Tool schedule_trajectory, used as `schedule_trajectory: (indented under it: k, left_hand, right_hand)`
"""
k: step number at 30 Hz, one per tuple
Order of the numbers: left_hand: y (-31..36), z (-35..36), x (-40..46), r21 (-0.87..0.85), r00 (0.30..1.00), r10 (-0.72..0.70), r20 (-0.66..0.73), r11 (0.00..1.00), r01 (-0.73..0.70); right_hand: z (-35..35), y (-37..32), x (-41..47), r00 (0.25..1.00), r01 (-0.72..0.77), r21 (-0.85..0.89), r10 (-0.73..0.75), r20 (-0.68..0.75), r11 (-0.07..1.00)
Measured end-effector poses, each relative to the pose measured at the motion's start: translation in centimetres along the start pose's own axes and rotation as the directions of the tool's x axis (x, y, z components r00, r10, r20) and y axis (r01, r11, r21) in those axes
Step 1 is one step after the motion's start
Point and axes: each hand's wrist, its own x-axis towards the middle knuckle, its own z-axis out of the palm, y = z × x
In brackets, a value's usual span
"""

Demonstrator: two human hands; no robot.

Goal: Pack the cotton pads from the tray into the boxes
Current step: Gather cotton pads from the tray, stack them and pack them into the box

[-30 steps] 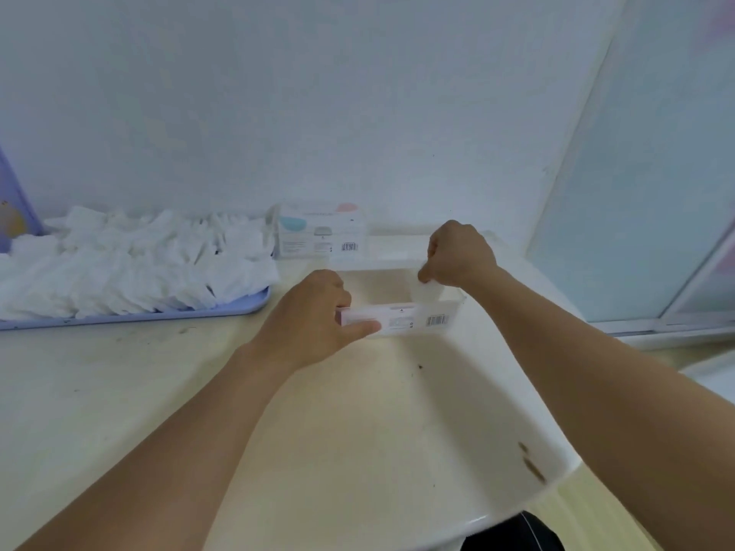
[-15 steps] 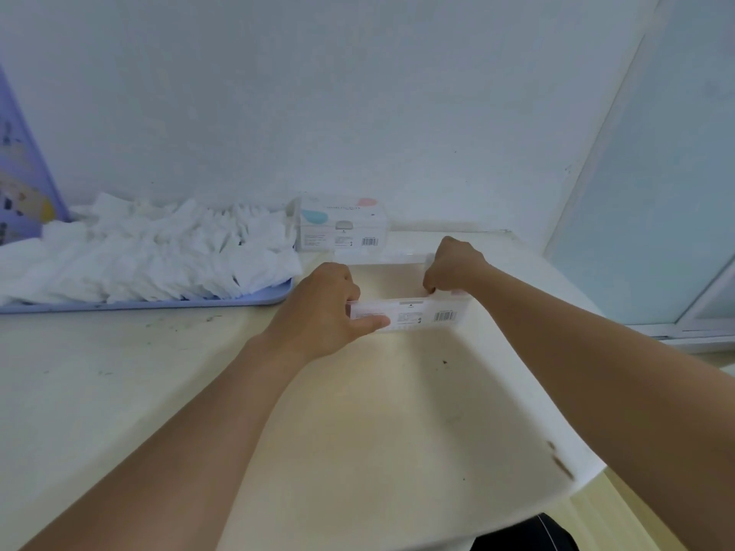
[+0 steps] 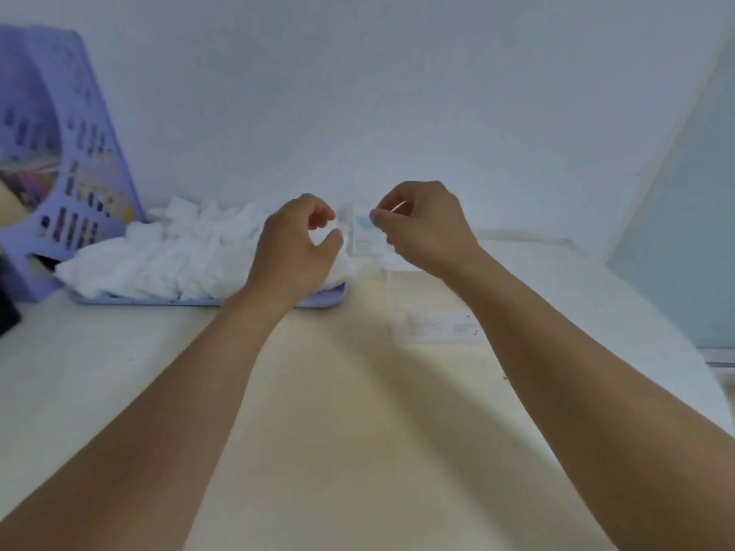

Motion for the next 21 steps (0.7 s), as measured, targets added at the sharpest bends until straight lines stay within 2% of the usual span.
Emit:
schedule_trajectory:
  k: [2,4,7,11,15,18,21]
  left_hand:
    - [-2.4,-2.2,-0.1,0.085,0.998,-0.045,-0.039,0.995,0.048]
    - [-4.6,-3.6,-1.3,0.142,0.995,-0.063,-0.076,0.987,0.074]
    - [-6.7,-3.8,-2.9,0.243,0.999,0.019,-0.033,0.97,-0.01]
    - [-8.1,-4.0,-2.6,0.34,0.996,0.085,0.006,0.937,-0.082]
    - [-9.4,-4.2,-2.8,0.418,0.995,0.013,0.102,0.907,-0.055]
    - [-10.0,-3.8,-3.1,0.387,0.991,0.012,0.132,0.92,-0.062]
    - [-10.1,-3.4,-2.9,0.407,0.983,0.027,0.181,0.908,-0.1]
  right_hand:
    - [3.3,-1.2,-0.3,0.986,-0.087,0.033,0.081,0.148,0.996]
    - [6.0,-1.5,0.1,0.956,-0.178,-0.026,0.179,0.233,0.984]
    - [8.8,-1.3,1.3,0.92,-0.231,-0.118,0.256,0.295,0.966]
    - [11.7,-0.6,2.4,0.935,-0.227,-0.172,0.264,0.236,0.959]
    - [12.4,0.1,2.6,0.917,-0.299,-0.215,0.342,0.205,0.93]
    - [12.6,0.4,2.5,0.904,-0.324,-0.249,0.377,0.204,0.913]
    - [12.8,0.5,2.0,0.943,-0.269,-0.301,0.314,0.113,0.915]
